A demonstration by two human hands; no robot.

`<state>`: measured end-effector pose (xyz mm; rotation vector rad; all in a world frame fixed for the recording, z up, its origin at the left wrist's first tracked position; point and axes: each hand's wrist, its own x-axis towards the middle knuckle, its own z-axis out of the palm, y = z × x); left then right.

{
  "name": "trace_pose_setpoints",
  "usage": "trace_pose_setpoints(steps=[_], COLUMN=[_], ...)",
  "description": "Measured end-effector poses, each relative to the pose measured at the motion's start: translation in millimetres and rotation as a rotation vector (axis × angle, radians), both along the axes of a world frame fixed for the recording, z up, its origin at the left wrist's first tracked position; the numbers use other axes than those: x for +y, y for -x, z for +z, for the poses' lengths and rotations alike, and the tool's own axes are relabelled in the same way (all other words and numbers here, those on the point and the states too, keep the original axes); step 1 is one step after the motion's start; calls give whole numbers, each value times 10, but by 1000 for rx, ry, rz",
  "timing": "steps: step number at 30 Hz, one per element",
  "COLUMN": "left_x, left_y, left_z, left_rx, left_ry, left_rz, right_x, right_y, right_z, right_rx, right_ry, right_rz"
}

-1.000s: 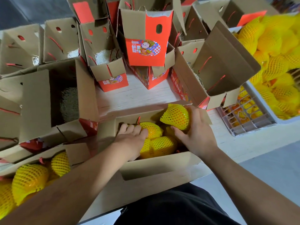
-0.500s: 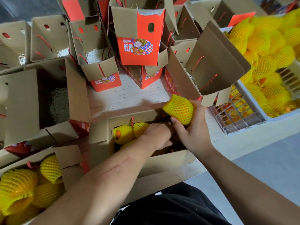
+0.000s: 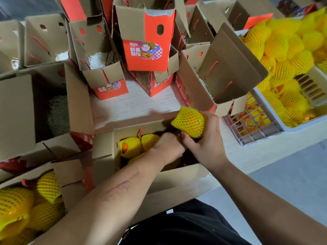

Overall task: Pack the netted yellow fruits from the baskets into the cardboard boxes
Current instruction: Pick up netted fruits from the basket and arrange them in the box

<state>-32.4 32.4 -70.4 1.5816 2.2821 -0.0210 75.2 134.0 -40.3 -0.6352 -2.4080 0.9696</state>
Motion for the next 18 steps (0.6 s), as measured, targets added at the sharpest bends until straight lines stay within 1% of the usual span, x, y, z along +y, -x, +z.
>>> trace_pose_setpoints(steps=[1, 4, 6, 8, 10, 11, 12, 13, 15, 16, 17, 18], left_x=[-16, -79, -168, -284, -358, -363, -354, -333, -321, -335, -358, -381], left_y=[3, 51, 89, 142, 164, 167, 168, 165, 175, 189, 213, 249], left_z=[-23, -52, -68, -115, -153, -165, -174, -177, -196, -201, -190, -183], left_rx=[15, 65, 13, -80, -139, -136, -123, -113, -121, -158, -208, -255], left_ry=[9, -20, -72, -113, -104, -94, -91, -83, -75, -89, -108, -122], left_rz=[-58, -74, -46, 12, 45, 41, 31, 28, 49, 87, 142, 192], right_x=[-4, 1, 6, 32, 99, 139, 180, 215, 239, 223, 192, 146], right_y=[-4, 2, -2, -22, -69, -90, -108, -114, -79, -39, 17, 84], right_z=[1, 20, 60, 140, 272, 354, 439, 515, 592, 609, 629, 652], right_rx=[1, 43, 102, 120, 74, 12, -97, -259, -660, -842, -987, -1085], right_ry=[-3, 2, -10, 10, 38, 50, 52, 9, -251, -399, -523, -630], right_rz=[7, -6, -55, -124, -78, 7, 124, 252, 451, 492, 506, 518])
